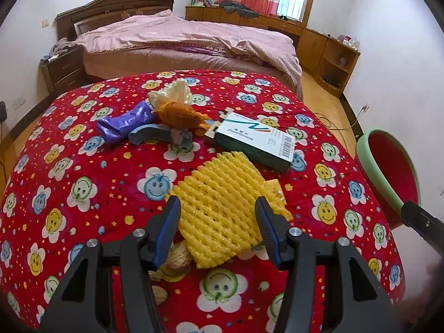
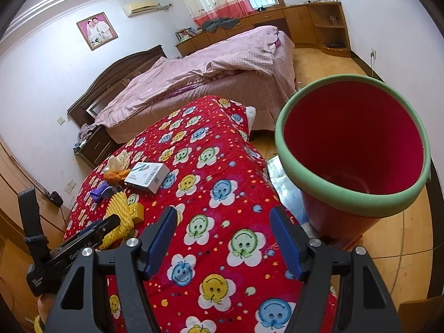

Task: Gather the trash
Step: 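Move the left gripper back over the yellow foam sheet on the bedspread, then grasp the yellow foam sheet with the left gripper and lift it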

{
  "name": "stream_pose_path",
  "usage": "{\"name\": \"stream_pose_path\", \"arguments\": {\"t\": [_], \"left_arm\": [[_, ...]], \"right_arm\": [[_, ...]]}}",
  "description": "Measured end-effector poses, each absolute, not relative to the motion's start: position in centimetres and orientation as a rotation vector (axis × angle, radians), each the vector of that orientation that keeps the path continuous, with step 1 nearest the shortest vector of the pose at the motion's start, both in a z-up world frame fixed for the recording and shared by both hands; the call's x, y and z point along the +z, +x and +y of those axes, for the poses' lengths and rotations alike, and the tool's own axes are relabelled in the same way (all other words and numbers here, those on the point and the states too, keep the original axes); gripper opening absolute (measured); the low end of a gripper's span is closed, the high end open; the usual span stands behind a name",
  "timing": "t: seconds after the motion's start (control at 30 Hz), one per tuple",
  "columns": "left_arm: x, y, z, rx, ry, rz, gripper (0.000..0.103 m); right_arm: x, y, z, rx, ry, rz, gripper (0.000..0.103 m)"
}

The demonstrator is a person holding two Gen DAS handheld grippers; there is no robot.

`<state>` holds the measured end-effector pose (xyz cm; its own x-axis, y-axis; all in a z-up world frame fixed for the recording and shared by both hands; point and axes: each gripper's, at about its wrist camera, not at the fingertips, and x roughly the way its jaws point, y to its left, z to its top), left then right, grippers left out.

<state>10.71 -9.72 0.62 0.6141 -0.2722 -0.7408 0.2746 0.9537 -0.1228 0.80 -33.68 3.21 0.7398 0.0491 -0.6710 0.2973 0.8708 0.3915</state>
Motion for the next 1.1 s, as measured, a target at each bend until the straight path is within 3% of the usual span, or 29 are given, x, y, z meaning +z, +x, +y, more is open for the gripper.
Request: {"name": "stream_pose_path", "arguments": {"t": [0.23, 0.4, 0.73, 0.83, 0.97, 1.03, 1.1], "left_arm": [[0.2, 11.5, -8.8, -0.319, -0.035, 0.861, 0.057], [-0.2, 11.8, -8.8, -0.304, -0.033, 0.877, 0.073], [-0.8, 12.8, -8.1, -0.346, -0.154, 0.960, 0.074], [-0.5, 12.4, -8.2, -0.378, -0.164, 0.952, 0.057], [0.2, 11.6, -8.4, -0.433, -0.178, 0.936, 0.019], [0.7, 11.2, -8.4, -0.453, -0.181, 0.925, 0.011], [1.4, 10.6, -8.2, -0.474, -0.190, 0.903, 0.011]], "right_arm": [[3.2, 1.1, -32.7, -0.113, 0.495, 0.736, 0.072], [2.8, 1.6, -32.4, -0.102, 0.501, 0.744, 0.072], [2.5, 2.0, -32.2, -0.095, 0.504, 0.751, 0.072], [2.3, 2.0, -31.9, -0.089, 0.501, 0.754, 0.072], [2.3, 2.1, -31.4, -0.079, 0.493, 0.757, 0.072], [2.3, 2.2, -31.0, -0.074, 0.488, 0.759, 0.072], [2.4, 2.3, -30.9, -0.068, 0.483, 0.762, 0.072]]}}
